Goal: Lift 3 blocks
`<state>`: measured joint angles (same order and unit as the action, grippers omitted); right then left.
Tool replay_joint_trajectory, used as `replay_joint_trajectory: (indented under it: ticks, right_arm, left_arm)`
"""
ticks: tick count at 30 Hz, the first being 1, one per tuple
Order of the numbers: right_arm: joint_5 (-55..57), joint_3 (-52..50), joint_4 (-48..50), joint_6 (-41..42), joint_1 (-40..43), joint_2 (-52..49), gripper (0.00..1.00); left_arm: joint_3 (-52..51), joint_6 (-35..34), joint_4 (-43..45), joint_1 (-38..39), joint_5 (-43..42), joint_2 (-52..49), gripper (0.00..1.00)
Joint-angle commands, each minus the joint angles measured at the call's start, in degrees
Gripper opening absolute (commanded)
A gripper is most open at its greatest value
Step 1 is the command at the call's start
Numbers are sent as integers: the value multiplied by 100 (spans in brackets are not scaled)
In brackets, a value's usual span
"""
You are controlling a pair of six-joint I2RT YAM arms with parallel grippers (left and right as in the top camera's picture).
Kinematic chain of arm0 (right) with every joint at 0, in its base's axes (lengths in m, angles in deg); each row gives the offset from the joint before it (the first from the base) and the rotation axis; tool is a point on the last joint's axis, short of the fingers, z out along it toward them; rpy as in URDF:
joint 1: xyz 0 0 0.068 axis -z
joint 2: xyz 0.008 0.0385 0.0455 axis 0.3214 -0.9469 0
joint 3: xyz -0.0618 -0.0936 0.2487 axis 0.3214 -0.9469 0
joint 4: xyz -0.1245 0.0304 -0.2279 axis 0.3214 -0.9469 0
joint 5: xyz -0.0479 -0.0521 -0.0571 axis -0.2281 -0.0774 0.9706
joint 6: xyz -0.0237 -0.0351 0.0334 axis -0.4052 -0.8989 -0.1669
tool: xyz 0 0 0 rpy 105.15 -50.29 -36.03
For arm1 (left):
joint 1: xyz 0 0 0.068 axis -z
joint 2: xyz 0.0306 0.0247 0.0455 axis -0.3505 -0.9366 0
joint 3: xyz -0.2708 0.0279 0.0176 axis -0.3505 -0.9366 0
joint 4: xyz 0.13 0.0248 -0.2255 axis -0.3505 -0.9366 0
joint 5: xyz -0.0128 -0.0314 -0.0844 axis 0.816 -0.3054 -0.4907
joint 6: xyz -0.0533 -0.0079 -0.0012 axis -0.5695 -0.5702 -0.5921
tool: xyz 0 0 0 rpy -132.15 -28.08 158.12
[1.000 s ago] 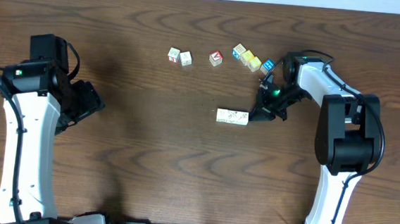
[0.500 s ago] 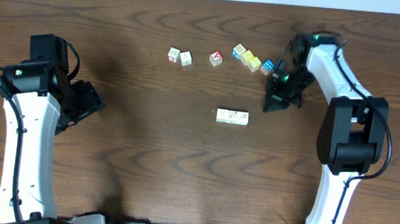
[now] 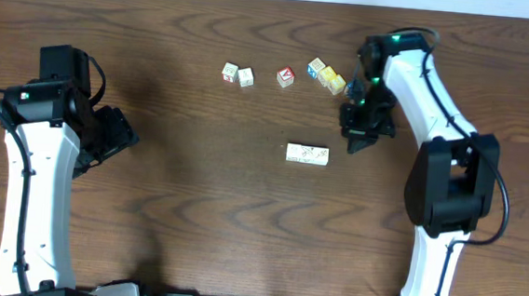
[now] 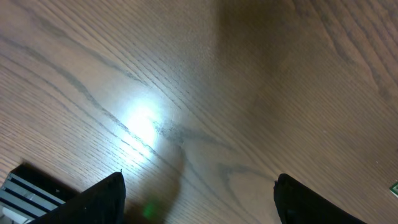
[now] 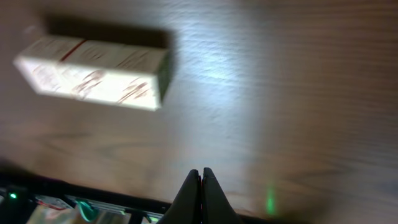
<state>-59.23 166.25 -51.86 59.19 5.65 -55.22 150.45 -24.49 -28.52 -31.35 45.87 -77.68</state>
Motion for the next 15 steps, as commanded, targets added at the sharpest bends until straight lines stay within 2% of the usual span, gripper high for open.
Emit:
replay_joint_trajectory:
  ticks: [1,8,15]
  right_arm:
    - [223,-2,-9,219,-214,896,1]
    - [769,-1263,940,1032,-772,2258,1]
    - [702,-2898,2232,1687,-1156,2481,1]
  left_arm:
    - [101,-52,-35,-20,37,20,77]
    - [101,-52,-35,-20,37,20,77]
    - [101,-52,-35,-20,37,20,77]
